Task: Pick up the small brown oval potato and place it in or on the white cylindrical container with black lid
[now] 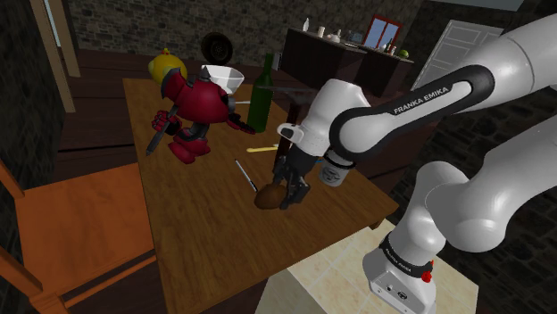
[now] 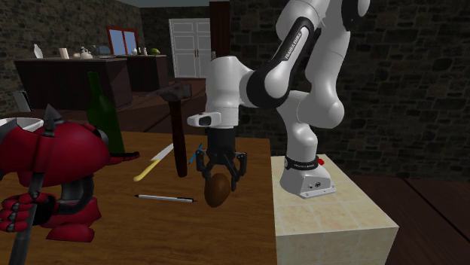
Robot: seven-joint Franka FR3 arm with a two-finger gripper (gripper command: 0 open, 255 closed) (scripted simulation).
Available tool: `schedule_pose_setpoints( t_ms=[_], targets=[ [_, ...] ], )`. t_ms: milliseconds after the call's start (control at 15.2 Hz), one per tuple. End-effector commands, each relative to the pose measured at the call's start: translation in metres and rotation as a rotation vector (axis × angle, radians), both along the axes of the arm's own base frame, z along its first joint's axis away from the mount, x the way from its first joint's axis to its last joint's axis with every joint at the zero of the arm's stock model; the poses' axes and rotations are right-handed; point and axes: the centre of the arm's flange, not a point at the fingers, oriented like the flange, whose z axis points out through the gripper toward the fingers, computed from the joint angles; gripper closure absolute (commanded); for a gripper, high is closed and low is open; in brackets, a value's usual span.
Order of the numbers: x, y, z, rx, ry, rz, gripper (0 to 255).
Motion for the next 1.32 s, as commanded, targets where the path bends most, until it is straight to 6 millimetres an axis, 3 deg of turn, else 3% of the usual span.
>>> schedule_pose_setpoints(
  t_ms=[0,1254],
  targets=[
    [0.0,0.0,0.01,0.0,0.0,0.0,255],
    [0.0,0.0,0.11,0.0,0.0,0.0,255]
  ],
)
